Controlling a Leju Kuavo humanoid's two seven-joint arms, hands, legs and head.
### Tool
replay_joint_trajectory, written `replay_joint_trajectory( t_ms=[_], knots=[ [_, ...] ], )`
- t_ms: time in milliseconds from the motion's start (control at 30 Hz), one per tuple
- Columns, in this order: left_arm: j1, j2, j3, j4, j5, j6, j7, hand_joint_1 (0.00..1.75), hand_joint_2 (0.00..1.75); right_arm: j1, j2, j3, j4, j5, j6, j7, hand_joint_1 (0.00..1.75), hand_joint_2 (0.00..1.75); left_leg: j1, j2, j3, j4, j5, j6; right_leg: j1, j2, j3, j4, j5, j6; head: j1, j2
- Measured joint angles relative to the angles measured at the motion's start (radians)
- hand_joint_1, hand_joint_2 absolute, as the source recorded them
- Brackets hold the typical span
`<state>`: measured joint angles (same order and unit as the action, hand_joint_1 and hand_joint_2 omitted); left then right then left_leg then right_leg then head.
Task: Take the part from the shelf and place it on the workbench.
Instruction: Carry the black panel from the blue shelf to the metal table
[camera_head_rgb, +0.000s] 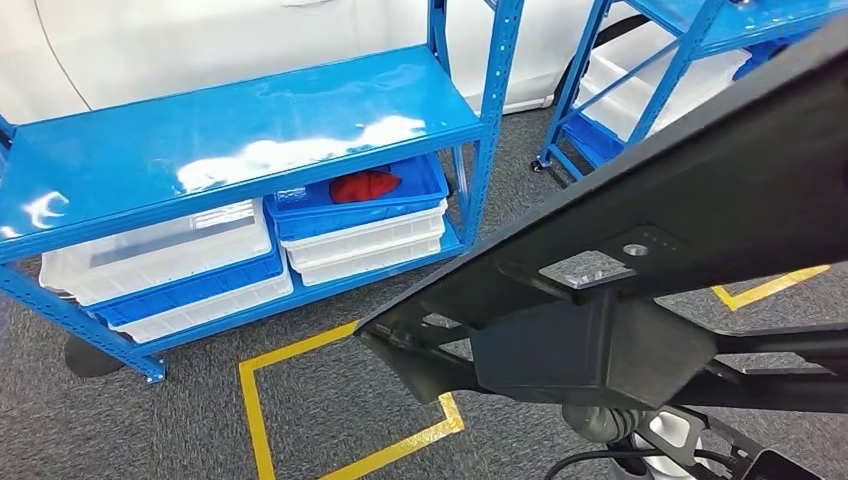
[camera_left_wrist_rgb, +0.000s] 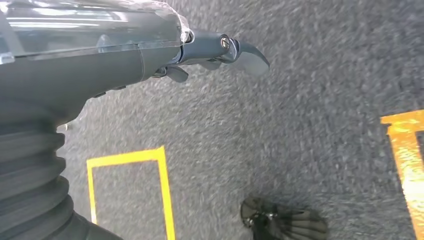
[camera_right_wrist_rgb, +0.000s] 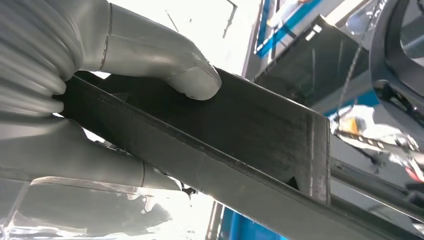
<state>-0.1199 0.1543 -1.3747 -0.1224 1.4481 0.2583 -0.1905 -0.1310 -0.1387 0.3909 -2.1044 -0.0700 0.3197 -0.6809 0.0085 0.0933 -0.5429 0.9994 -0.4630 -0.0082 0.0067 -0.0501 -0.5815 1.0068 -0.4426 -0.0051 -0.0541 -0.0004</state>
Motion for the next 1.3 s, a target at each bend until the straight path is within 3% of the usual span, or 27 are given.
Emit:
replay_joint_trajectory(
  t_ms=[33, 100, 167, 200, 233, 267, 300, 333, 400, 467, 533, 600, 667, 733, 767, 800, 833, 867, 933, 967, 1033, 1067, 1133, 1200, 1267, 1300],
  knots=[
    [-0.003, 0.002, 0.0, 0.0, 0.0, 0.007, -0.004, 0.0, 1.75, -0.001, 0.003, 0.005, -0.001, -0.001, -0.007, 0.0, 1.75, 1.75, 0.001, -0.001, 0.001, 0.002, -0.004, -0.006, -0.002, 0.009, 0.0, -0.003, 0.003, -0.006, 0.0, 0.0],
    [-0.006, 0.004, 0.0, 0.0, 0.0, 0.02, -0.009, 0.0, 1.75, -0.008, 0.01, 0.015, -0.002, -0.006, -0.019, 0.0, 1.75, 1.75, 0.004, -0.034, -0.014, 0.045, -0.036, -0.015, -0.008, 0.027, 0.003, -0.012, 0.011, -0.019, 0.0, 0.0],
    [-0.004, 0.006, -0.001, 0.0, 0.0, 0.033, -0.011, 0.0, 1.75, -0.019, 0.017, 0.023, 0.0, -0.017, -0.02, 0.0, 1.75, 1.75, 0.006, -0.076, -0.069, 0.167, -0.101, -0.022, -0.011, 0.047, 0.002, -0.015, 0.015, -0.027, 0.0, 0.0],
    [-0.002, 0.007, -0.003, 0.0, 0.0, 0.039, -0.01, 0.0, 1.75, -0.024, 0.02, 0.025, 0.002, -0.024, -0.015, 0.0, 1.75, 1.75, 0.006, -0.083, -0.101, 0.235, -0.129, -0.024, -0.01, 0.058, 0.001, -0.014, 0.016, -0.028, 0.0, 0.0],
    [-0.001, 0.007, -0.005, 0.0, 0.0, 0.043, -0.01, 0.0, 1.75, -0.03, 0.022, 0.026, 0.006, -0.032, -0.005, 0.0, 1.75, 1.75, 0.007, -0.085, -0.126, 0.284, -0.141, -0.026, -0.01, 0.07, 0.0, -0.012, 0.016, -0.028, 0.0, 0.0],
    [0.0, 0.008, -0.007, 0.0, 0.0, 0.045, -0.01, 0.0, 1.75, -0.036, 0.024, 0.027, 0.009, -0.039, 0.007, 0.0, 1.75, 1.75, 0.007, -0.086, -0.135, 0.296, -0.132, -0.027, -0.01, 0.083, 0.0, -0.01, 0.016, -0.028, 0.0, 0.0],
    [-0.001, 0.008, -0.008, 0.0, 0.0, 0.044, -0.009, 0.0, 1.75, -0.043, 0.029, 0.027, 0.011, -0.043, 0.022, 0.0, 1.75, 1.75, 0.009, -0.088, -0.125, 0.269, -0.105, -0.027, -0.011, 0.096, 0.0, -0.007, 0.015, -0.026, 0.0, 0.0],
    [-0.002, 0.009, -0.008, 0.0, 0.0, 0.041, -0.01, 0.0, 1.75, -0.049, 0.035, 0.026, 0.012, -0.046, 0.035, 0.0, 1.75, 1.75, 0.011, -0.093, -0.099, 0.207, -0.065, -0.028, -0.011, 0.109, 0.001, -0.003, 0.013, -0.024, 0.0, 0.0],
    [-0.005, 0.012, -0.009, 0.0, 0.0, 0.036, -0.011, 0.0, 1.75, -0.058, 0.047, 0.026, 0.013, -0.047, 0.053, 0.0, 1.75, 1.75, 0.017, -0.129, -0.041, 0.077, -0.01, -0.025, -0.011, 0.131, -0.003, 0.009, 0.008, -0.015, 0.0, 0.0],
    [-0.006, 0.014, -0.01, 0.0, 0.0, 0.031, -0.01, 0.0, 1.75, -0.064, 0.056, 0.027, 0.014, -0.042, 0.056, 0.0, 1.75, 1.75, 0.017, -0.157, -0.019, 0.027, -0.002, -0.017, -0.014, 0.152, -0.015, 0.019, 0.008, -0.001, 0.0, 0.0],
    [-0.008, 0.014, -0.012, 0.0, 0.0, 0.019, -0.006, 0.0, 1.75, -0.067, 0.066, 0.029, 0.015, -0.035, 0.049, 0.0, 1.75, 1.75, 0.014, -0.145, -0.02, 0.023, 0.0, -0.002, -0.019, 0.169, -0.024, 0.017, 0.014, 0.015, 0.0, 0.0],
    [-0.012, 0.014, -0.013, 0.0, 0.0, -0.006, -0.003, 0.0, 1.75, -0.072, 0.072, 0.034, 0.015, -0.03, 0.039, 0.0, 1.75, 1.75, 0.015, -0.123, -0.017, 0.011, 0.008, 0.015, -0.018, 0.134, -0.037, 0.04, -0.002, 0.027, 0.0, 0.0],
    [-0.012, 0.014, -0.014, 0.0, 0.0, -0.031, -0.002, 0.0, 1.75, -0.08, 0.073, 0.041, 0.018, -0.022, 0.031, 0.0, 1.75, 1.75, 0.013, -0.099, -0.017, 0.004, 0.013, 0.025, -0.018, 0.077, -0.088, 0.143, -0.06, 0.035, 0.0, 0.0],
    [-0.008, 0.013, -0.015, 0.0, 0.0, -0.048, -0.003, 0.0, 1.75, -0.084, 0.073, 0.049, 0.026, -0.013, 0.02, 0.0, 1.75, 1.75, 0.01, -0.073, -0.019, 0.004, 0.012, 0.027, -0.02, 0.06, -0.151, 0.27, -0.112, 0.041, 0.0, 0.0],
    [-0.007, 0.012, -0.015, 0.0, 0.0, -0.053, -0.004, 0.0, 1.75, -0.085, 0.073, 0.053, 0.031, -0.01, 0.015, 0.0, 1.75, 1.75, 0.008, -0.061, -0.02, 0.005, 0.012, 0.028, -0.02, 0.058, -0.164, 0.297, -0.114, 0.042, 0.0, 0.0],
    [-0.007, 0.011, -0.016, 0.0, 0.0, -0.058, -0.005, 0.0, 1.75, -0.087, 0.073, 0.056, 0.037, -0.008, 0.011, 0.0, 1.75, 1.75, 0.006, -0.049, -0.02, 0.005, 0.012, 0.028, -0.019, 0.055, -0.156, 0.284, -0.098, 0.04, 0.0, 0.0],
    [-0.008, 0.01, -0.017, 0.0, 0.0, -0.06, -0.005, 0.0, 1.75, -0.09, 0.072, 0.058, 0.042, -0.008, 0.009, 0.0, 1.75, 1.75, 0.004, -0.037, -0.018, 0.005, 0.011, 0.028, -0.017, 0.049, -0.128, 0.234, -0.068, 0.034, 0.0, 0.0],
    [-0.009, 0.008, -0.018, 0.0, 0.0, -0.061, -0.005, 0.0, 1.75, -0.095, 0.072, 0.059, 0.046, -0.011, 0.01, 0.0, 1.75, 1.75, 0.001, -0.027, -0.016, 0.004, 0.011, 0.028, -0.011, 0.03, -0.085, 0.158, -0.036, 0.024, 0.0, 0.0],
    [-0.009, 0.001, -0.022, 0.0, 0.0, -0.062, -0.006, 0.0, 1.75, -0.108, 0.072, 0.06, 0.055, -0.022, 0.029, 0.0, 1.75, 1.75, -0.006, -0.008, -0.014, 0.005, 0.008, 0.023, 0.002, -0.009, -0.021, 0.036, 0.0, 0.002, 0.0, 0.0],
    [-0.009, -0.002, -0.023, 0.0, 0.0, -0.062, -0.007, 0.0, 1.75, -0.114, 0.072, 0.059, 0.06, -0.028, 0.046, 0.0, 1.75, 1.75, -0.007, 0.002, -0.013, 0.005, 0.007, 0.019, 0.007, -0.019, -0.009, 0.009, 0.004, -0.006, 0.0, 0.0],
    [-0.01, -0.009, -0.024, 0.0, 0.0, -0.061, -0.009, 0.0, 1.75, -0.117, 0.074, 0.055, 0.069, -0.032, 0.084, 0.0, 1.75, 1.75, -0.008, 0.022, -0.008, 0.001, 0.006, 0.01, 0.01, -0.001, -0.011, -0.001, 0.007, -0.015, 0.0, 0.0],
    [-0.012, -0.012, -0.024, 0.0, 0.0, -0.06, -0.01, 0.0, 1.75, -0.115, 0.078, 0.052, 0.071, -0.029, 0.098, 0.0, 1.75, 1.75, -0.007, 0.016, -0.006, 0.004, 0.002, 0.005, 0.007, 0.009, -0.007, -0.009, 0.012, -0.018, 0.0, 0.0],
    [-0.012, -0.018, -0.024, 0.0, 0.0, -0.057, -0.012, 0.0, 1.75, -0.113, 0.09, 0.047, 0.074, -0.021, 0.112, 0.0, 1.75, 1.75, -0.005, -0.029, -0.022, 0.05, -0.032, -0.004, -0.001, 0.029, 0.002, -0.025, 0.023, -0.025, 0.0, 0.0],
    [-0.007, -0.021, -0.024, 0.0, 0.0, -0.055, -0.01, 0.0, 1.75, -0.108, 0.101, 0.045, 0.075, -0.006, 0.116, 0.0, 1.75, 1.75, -0.001, -0.076, -0.078, 0.174, -0.098, -0.01, -0.005, 0.051, 0.003, -0.03, 0.027, -0.029, 0.0, 0.0],
    [0.001, -0.022, -0.024, 0.0, 0.0, -0.053, -0.005, 0.0, 1.75, -0.099, 0.106, 0.042, 0.076, 0.006, 0.115, 0.0, 1.75, 1.75, 0.002, -0.085, -0.129, 0.277, -0.131, -0.015, -0.006, 0.078, 0.001, -0.026, 0.028, -0.029, 0.0, 0.0],
    [0.003, -0.023, -0.024, 0.0, 0.0, -0.053, -0.004, 0.0, 1.75, -0.096, 0.106, 0.039, 0.076, 0.009, 0.113, 0.0, 1.75, 1.75, 0.003, -0.086, -0.131, 0.279, -0.119, -0.017, -0.007, 0.092, 0.0, -0.023, 0.027, -0.028, 0.0, 0.0]
  ],
)
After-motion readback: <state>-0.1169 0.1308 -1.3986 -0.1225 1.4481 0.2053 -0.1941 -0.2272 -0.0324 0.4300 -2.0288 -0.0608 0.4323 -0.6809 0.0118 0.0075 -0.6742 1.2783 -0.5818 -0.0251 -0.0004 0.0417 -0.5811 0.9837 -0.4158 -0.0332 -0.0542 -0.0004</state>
